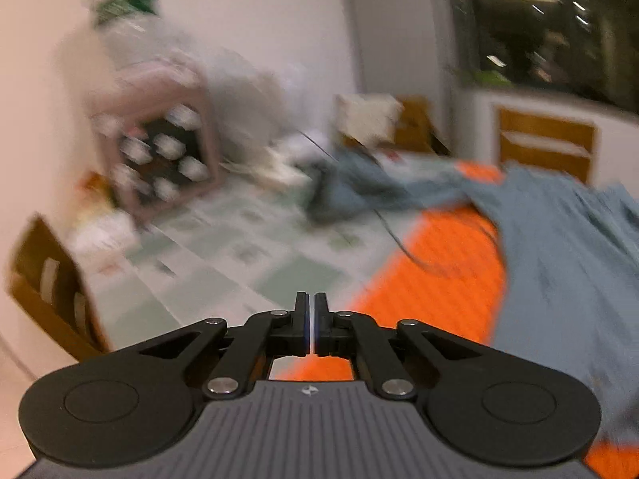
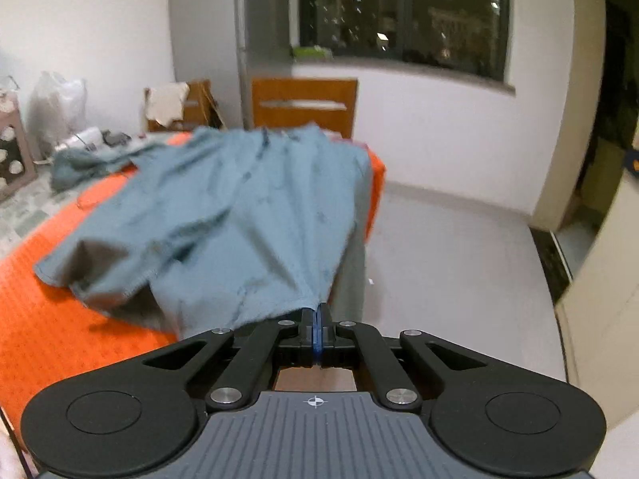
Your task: Fold clothes
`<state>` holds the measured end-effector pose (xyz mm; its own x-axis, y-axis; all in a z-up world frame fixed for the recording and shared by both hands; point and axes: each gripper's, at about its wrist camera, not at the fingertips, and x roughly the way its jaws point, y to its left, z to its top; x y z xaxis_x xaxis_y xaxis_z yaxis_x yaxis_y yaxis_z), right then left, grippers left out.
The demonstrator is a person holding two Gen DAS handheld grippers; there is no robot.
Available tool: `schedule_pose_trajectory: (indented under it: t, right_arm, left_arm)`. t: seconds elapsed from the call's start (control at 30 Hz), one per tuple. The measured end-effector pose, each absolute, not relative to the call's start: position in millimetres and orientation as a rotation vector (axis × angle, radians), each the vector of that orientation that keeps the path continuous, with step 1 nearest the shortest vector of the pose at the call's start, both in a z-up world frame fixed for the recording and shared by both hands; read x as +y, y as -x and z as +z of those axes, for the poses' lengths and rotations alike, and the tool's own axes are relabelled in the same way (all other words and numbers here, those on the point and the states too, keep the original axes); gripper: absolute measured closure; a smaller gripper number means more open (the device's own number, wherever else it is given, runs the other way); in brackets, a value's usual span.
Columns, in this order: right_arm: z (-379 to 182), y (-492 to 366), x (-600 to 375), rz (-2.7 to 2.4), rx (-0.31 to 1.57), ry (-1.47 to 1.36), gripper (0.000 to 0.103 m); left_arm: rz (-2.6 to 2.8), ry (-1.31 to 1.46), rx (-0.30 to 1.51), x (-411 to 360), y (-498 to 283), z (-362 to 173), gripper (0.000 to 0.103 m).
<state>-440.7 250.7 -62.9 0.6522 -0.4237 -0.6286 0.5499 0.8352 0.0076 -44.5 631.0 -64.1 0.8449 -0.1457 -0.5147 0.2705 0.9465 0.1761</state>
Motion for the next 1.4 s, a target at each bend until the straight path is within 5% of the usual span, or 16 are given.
schedule_pose_trajectory:
  t: [0.4, 1.07, 1.17, 1.27, 1.3, 1.33, 1.4]
  right_arm:
    - [-71, 432, 244, -0.586, 0.708, -0.182, 0.1]
    - [-70, 427, 240, -0.592, 0.723, -0.175, 0.1]
    - [-74, 427, 240, -0.593, 0.729, -0.178, 0.1]
    - [-77, 426, 240, -0.589, 0.735, -0.172, 0.1]
    - [-78, 425, 240, -0.586, 0.738, -0.171, 0.1]
    - [-78, 424, 240, -0.584, 0.741, -0.172, 0.1]
    - [-79, 421, 240, -0.578, 0.746, -0.173, 0.1]
  left_arm:
    - [-0.546, -0.521, 0.581, 590, 99, -140, 0.052]
    - [-0.666, -0.553, 0.542, 555, 79, -141, 0.049]
    - [-0.643, -0.569, 0.562, 554, 74, -149, 0.051]
    - [-0.617, -0.573, 0.56, 554, 71, -158, 0.064]
    - [-0.609, -0.567, 0.572, 554, 69, -158, 0.089]
    - [-0.601, -0.561, 0.585, 553, 67, -158, 0.101]
    - [-0.544, -0.552, 0.538, 555, 68, -151, 0.101]
